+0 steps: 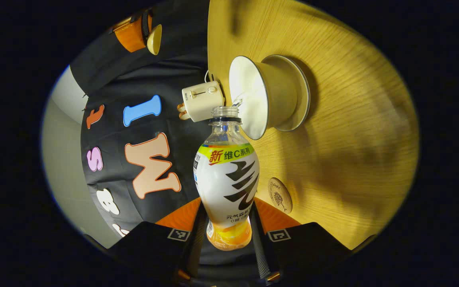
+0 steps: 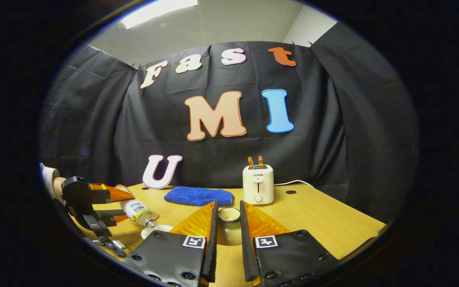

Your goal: Open the teacup lid with one hand, grasp the water bottle and pour water into the teacup with the other hand; after pouring, place the water bottle on the coaster and then close the teacup lid.

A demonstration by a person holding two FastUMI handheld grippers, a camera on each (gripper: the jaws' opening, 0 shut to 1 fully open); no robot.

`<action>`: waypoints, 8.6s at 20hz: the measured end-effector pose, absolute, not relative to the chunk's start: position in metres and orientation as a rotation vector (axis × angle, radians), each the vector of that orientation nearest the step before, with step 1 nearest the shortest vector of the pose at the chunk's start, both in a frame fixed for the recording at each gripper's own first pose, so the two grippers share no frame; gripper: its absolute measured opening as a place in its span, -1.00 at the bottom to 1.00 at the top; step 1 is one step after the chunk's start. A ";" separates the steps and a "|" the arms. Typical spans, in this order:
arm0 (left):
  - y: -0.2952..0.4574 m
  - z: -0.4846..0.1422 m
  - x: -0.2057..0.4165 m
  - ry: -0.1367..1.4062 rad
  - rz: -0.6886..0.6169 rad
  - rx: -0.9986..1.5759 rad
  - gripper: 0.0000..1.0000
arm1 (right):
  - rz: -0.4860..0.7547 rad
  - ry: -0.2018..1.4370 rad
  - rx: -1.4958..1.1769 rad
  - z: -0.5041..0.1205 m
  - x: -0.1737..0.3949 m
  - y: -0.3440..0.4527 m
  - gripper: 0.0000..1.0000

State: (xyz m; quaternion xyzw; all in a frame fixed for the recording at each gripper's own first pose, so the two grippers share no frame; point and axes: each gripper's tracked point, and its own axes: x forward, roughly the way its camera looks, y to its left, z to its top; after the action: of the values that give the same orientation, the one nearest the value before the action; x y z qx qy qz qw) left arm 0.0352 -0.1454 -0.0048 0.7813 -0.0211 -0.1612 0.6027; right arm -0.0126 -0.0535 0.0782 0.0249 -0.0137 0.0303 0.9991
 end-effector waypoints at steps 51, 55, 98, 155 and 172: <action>-0.140 -0.024 0.025 0.088 -0.447 1.478 0.08 | 0.119 -0.011 0.061 0.079 -0.017 -0.033 -0.41; -0.150 -0.013 0.028 0.095 -0.425 1.177 0.09 | 0.123 -0.006 0.062 0.077 -0.017 -0.031 -0.36; -0.118 -0.024 0.128 0.224 -0.246 -0.006 0.51 | 0.186 0.083 0.032 0.040 -0.007 0.003 -0.38; -0.050 0.004 0.004 0.028 -0.166 0.004 0.94 | 0.313 0.163 0.072 -0.023 0.014 0.113 0.62; -0.005 -0.005 -0.016 0.017 -0.082 0.025 0.93 | 0.148 0.040 0.057 0.004 -0.005 0.003 0.86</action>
State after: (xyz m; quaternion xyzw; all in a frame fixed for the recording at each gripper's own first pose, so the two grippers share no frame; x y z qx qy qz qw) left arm -0.0162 -0.0053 -0.0046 0.0126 0.0086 -0.0410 0.9990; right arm -0.0050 0.0034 0.0044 0.0283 0.0202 0.0737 0.9967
